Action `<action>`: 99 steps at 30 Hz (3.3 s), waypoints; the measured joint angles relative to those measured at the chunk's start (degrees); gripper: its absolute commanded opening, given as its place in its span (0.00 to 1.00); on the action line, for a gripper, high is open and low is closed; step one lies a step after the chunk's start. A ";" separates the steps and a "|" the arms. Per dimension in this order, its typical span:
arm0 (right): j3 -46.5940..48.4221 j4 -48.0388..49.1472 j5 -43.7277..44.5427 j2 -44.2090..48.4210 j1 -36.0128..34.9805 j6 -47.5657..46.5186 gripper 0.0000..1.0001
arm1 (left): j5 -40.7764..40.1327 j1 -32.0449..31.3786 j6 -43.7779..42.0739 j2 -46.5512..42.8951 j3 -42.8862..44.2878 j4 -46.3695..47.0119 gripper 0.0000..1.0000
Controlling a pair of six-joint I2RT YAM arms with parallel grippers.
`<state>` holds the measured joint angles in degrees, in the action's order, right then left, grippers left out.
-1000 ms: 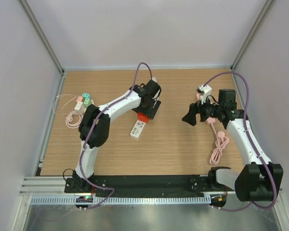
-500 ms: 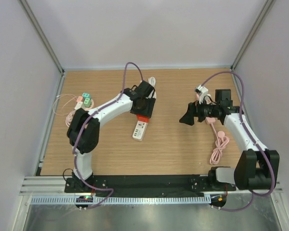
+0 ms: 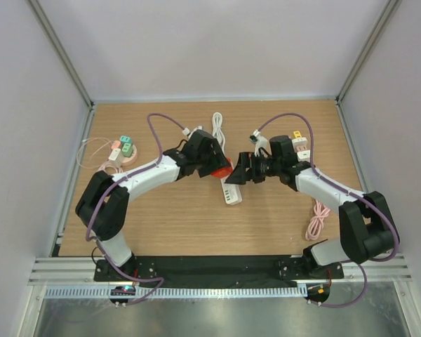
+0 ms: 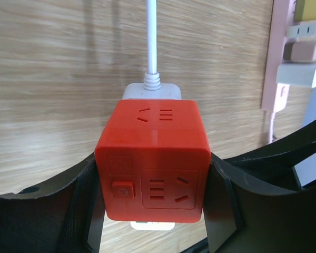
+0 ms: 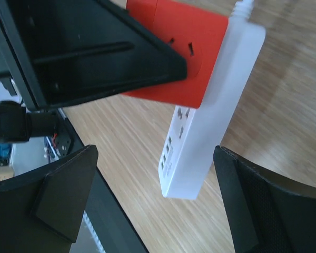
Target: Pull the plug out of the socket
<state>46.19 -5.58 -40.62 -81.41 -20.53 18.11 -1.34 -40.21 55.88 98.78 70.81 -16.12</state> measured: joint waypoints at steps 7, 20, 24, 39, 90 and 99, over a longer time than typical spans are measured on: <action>-0.15 4.00 7.74 -1.62 -1.46 5.70 0.99 | -0.11 -0.13 10.80 -1.75 -5.16 7.28 0.00; 0.13 2.45 11.17 -6.47 -1.49 5.77 0.71 | 0.94 -0.33 17.33 -2.12 -6.25 13.84 0.00; 0.39 1.79 9.11 -8.02 -1.49 5.84 0.03 | 1.14 -0.46 17.42 -2.10 -6.51 13.77 0.00; 1.95 -2.01 12.07 -4.83 0.46 1.60 0.01 | 2.19 -0.57 16.72 -2.38 -6.60 18.18 0.00; 1.55 -5.25 14.60 -3.26 9.77 -5.77 0.01 | 11.30 4.74 -2.99 -15.41 -4.87 1.31 0.00; 17.31 -12.63 6.23 -14.88 10.36 -14.99 0.01 | 6.29 6.95 -15.13 -27.58 -9.88 -5.99 0.00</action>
<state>63.51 -18.22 -34.39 -96.29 -10.17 3.11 4.95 -33.26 40.75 71.20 60.93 -22.11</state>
